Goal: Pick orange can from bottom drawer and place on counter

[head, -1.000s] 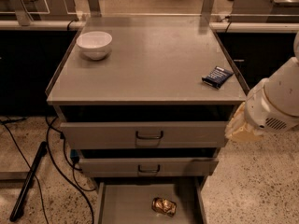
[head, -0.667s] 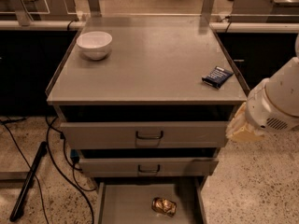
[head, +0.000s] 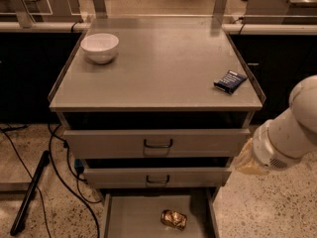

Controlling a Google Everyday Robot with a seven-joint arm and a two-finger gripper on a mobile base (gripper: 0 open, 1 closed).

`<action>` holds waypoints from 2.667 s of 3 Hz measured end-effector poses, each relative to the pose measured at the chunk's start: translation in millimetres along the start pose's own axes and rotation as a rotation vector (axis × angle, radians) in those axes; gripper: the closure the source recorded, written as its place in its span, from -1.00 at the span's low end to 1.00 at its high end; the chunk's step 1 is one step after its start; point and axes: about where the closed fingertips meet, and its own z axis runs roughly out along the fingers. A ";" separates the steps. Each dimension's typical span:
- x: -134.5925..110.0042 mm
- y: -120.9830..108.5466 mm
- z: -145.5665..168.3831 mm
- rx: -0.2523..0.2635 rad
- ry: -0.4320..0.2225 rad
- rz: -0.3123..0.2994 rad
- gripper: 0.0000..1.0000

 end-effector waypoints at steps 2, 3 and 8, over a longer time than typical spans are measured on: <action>60.0 30.0 148.1 -0.033 -0.093 0.131 1.00; 60.5 30.1 151.7 -0.032 -0.095 0.128 1.00; 78.2 49.5 340.8 -0.024 -0.229 0.110 1.00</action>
Offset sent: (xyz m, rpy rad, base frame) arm -0.0334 -0.0264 -0.2506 0.1983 0.0696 -0.1751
